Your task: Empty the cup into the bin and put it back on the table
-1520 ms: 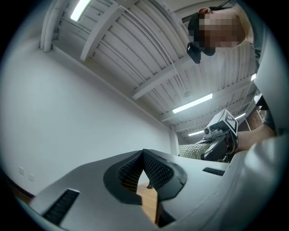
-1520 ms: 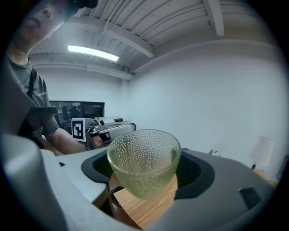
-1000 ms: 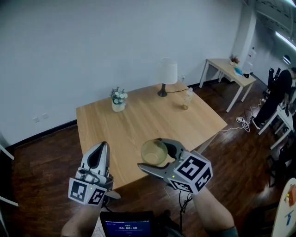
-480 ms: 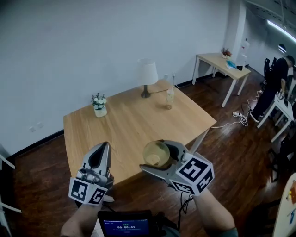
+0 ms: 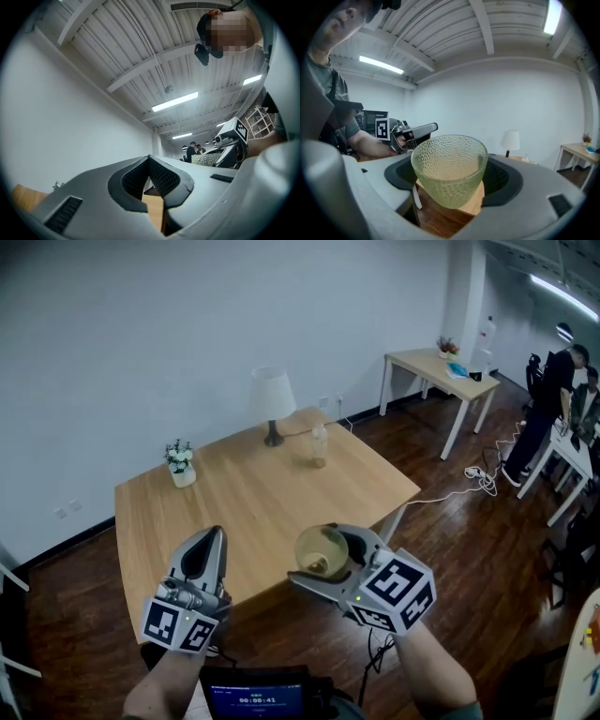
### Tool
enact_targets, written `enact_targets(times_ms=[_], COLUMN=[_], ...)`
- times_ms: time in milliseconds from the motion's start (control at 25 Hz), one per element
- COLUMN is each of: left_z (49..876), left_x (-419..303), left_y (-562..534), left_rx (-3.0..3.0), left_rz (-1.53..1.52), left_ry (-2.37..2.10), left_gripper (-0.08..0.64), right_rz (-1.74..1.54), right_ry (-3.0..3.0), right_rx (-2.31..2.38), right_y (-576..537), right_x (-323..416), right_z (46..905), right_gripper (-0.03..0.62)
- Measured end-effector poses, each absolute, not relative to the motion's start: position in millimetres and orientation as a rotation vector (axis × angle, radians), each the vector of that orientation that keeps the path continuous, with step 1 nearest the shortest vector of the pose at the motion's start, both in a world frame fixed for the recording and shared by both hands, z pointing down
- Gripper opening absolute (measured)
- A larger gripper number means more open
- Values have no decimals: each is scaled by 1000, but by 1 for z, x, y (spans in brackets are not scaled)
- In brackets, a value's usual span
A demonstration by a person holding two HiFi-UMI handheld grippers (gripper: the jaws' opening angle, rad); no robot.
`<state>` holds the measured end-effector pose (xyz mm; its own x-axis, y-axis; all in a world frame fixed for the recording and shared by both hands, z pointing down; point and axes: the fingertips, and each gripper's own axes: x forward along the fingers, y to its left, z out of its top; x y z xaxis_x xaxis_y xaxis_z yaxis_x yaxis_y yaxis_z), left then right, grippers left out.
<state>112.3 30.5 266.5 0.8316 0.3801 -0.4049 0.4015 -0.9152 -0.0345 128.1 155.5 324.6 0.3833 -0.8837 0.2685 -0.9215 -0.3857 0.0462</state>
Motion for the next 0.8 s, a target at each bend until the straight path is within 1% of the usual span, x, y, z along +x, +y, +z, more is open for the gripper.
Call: enact_targets(times_ms=[440,800], left_z=[270,286], left_x=[130,185], left_y=[64,60], left_rx=[2939,2937], left_rz=[-607,-557], left_ry=[675,630], left_gripper=[-11,-11], right_rz=[280,339], right_ry=[-1578,-1572], right_rx=[2494,2495], right_y=[193,191], right_x=[149,200], right_z=[319,333], right_gripper=[396,396])
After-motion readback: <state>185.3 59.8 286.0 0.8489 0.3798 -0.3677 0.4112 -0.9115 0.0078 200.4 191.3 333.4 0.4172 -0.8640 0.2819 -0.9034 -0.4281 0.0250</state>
